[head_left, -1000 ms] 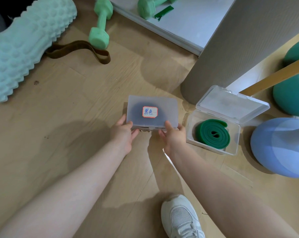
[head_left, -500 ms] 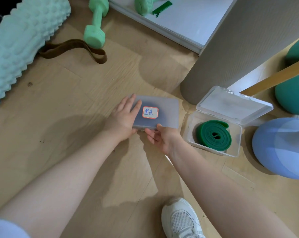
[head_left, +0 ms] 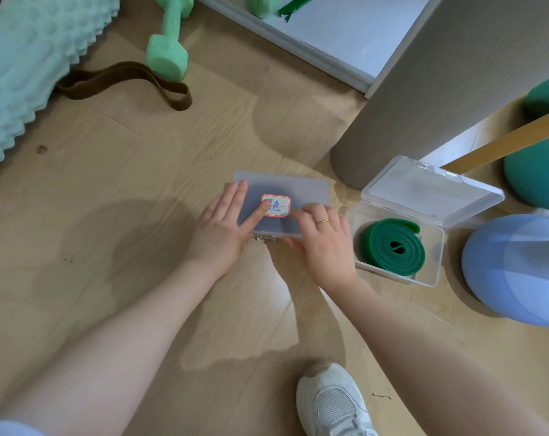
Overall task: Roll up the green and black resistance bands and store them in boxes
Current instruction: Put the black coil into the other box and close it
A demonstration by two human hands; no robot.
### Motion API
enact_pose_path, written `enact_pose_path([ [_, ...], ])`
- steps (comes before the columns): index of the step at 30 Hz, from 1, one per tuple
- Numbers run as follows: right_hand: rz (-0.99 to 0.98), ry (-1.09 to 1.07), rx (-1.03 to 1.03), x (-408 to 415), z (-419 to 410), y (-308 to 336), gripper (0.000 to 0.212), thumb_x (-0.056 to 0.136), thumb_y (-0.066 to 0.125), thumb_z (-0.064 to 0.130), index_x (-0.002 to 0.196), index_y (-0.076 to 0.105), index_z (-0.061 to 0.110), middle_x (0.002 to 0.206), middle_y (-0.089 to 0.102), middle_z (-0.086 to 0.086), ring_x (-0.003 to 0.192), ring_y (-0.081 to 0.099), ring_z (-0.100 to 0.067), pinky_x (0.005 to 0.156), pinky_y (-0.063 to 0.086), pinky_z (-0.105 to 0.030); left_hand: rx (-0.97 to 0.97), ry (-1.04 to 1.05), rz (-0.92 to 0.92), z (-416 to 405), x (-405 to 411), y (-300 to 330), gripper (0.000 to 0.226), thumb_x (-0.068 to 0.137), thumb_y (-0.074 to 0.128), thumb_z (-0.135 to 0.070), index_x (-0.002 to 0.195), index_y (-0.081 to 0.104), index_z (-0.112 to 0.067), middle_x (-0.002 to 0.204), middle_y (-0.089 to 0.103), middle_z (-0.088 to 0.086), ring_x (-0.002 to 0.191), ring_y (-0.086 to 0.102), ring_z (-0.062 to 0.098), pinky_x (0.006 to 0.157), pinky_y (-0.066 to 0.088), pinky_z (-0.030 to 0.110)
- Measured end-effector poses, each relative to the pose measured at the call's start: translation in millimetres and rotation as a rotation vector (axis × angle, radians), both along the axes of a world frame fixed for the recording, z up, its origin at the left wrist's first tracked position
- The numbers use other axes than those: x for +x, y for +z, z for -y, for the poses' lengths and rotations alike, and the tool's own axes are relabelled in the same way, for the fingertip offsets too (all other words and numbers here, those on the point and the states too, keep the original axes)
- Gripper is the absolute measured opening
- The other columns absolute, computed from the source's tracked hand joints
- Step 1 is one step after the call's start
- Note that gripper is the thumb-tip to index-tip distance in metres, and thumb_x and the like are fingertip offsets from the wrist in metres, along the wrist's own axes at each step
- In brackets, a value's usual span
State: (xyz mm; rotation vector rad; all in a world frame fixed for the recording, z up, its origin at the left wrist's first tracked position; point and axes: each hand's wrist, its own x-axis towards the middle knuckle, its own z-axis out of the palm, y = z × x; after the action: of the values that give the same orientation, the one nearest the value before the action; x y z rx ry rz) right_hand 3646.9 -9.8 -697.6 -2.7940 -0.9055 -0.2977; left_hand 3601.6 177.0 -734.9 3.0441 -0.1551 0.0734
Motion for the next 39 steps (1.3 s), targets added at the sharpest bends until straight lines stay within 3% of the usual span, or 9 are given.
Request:
enact_pose_path([
  [4,-0.015,0.152,-0.193,16.4,1.9,-24.7,0.052,0.085,0.042,0.036,0.128,0.054,0.010,0.135,0.053,-0.015,0.121,0.052,-0.032,0.101,0.041,-0.046,0.046,0.003,-0.019,0.0,0.7,-1.7,0.056,0.084,0.039,-0.040,0.137,0.034,-0.020,0.141,0.041,0.024,0.129,0.042,0.038,0.102,0.037,0.048],
  [11,0.157,0.210,-0.192,16.9,4.9,-40.2,0.042,0.093,0.044,0.023,0.134,0.041,0.022,0.135,0.051,-0.019,0.121,0.052,-0.036,0.100,0.041,-0.047,0.113,0.018,0.075,1.4,-0.6,-12.3,0.059,0.086,0.039,-0.045,0.140,0.032,-0.022,0.143,0.036,0.022,0.134,0.031,0.033,0.109,0.025,0.042],
  [16,-0.155,0.199,-0.301,18.6,0.7,-18.2,0.053,0.085,0.034,0.026,0.138,0.038,0.020,0.141,0.044,-0.021,0.127,0.046,-0.037,0.104,0.035,-0.049,0.139,0.040,-0.007,5.3,3.3,2.1,0.077,0.071,0.070,-0.039,0.135,0.035,-0.018,0.140,0.044,0.022,0.129,0.043,0.034,0.107,0.032,0.043],
  [19,-0.400,0.203,-0.160,24.5,8.7,5.3,0.063,0.083,0.036,0.044,0.137,0.042,0.013,0.144,0.040,-0.019,0.131,0.041,-0.038,0.106,0.031,-0.051,0.113,0.067,-0.046,7.5,2.3,16.2,0.080,0.066,0.076,-0.037,0.134,0.040,-0.015,0.140,0.043,0.022,0.132,0.034,0.033,0.111,0.014,0.043],
  [22,-0.312,0.085,-0.028,29.7,39.4,27.3,0.055,0.088,0.045,0.039,0.135,0.043,0.011,0.146,0.037,-0.017,0.133,0.037,-0.035,0.109,0.028,-0.046,0.077,0.044,-0.048,17.6,-0.3,25.9,0.081,0.064,0.077,-0.035,0.133,0.043,-0.011,0.141,0.043,0.022,0.131,0.026,0.032,0.111,0.009,0.042],
  [27,-0.127,-0.186,0.030,57.7,111.1,55.6,0.056,0.084,0.057,0.016,0.136,0.039,0.008,0.148,0.031,-0.020,0.137,0.027,-0.038,0.112,0.019,-0.049,-0.096,-0.013,-0.191,66.8,16.0,40.9,0.078,0.065,0.080,-0.029,0.132,0.044,-0.008,0.138,0.047,0.021,0.130,0.038,0.034,0.104,0.035,0.048],
  [32,-0.311,-0.435,-0.066,80.0,167.4,66.1,0.057,0.095,0.042,0.037,0.143,0.027,0.011,0.145,0.038,-0.012,0.140,0.022,-0.032,0.114,0.004,-0.050,-0.519,0.035,-0.323,132.8,45.7,70.7,0.054,0.097,0.036,-0.031,0.146,0.022,-0.014,0.156,0.016,0.004,0.143,0.017,0.021,0.114,0.015,0.031],
  [36,-0.381,-0.233,-0.008,58.8,185.1,66.5,0.057,0.093,0.020,0.047,0.104,0.067,0.016,0.103,0.064,-0.006,0.105,0.055,-0.029,0.108,0.025,-0.049,-1.012,0.359,-0.312,174.1,60.1,90.9,0.049,0.099,0.028,-0.034,0.146,0.023,-0.022,0.153,0.027,-0.001,0.138,0.028,0.016,0.108,0.019,0.023],
  [39,-0.446,-0.241,0.002,30.4,199.5,35.5,0.042,0.087,0.045,0.045,0.101,0.068,0.013,0.118,0.059,-0.017,0.111,0.053,-0.040,0.098,0.037,-0.047,-1.002,0.314,-0.284,182.3,61.9,88.0,0.048,0.098,0.033,-0.033,0.145,0.027,-0.021,0.153,0.025,0.001,0.139,0.025,0.014,0.102,0.016,0.013],
])
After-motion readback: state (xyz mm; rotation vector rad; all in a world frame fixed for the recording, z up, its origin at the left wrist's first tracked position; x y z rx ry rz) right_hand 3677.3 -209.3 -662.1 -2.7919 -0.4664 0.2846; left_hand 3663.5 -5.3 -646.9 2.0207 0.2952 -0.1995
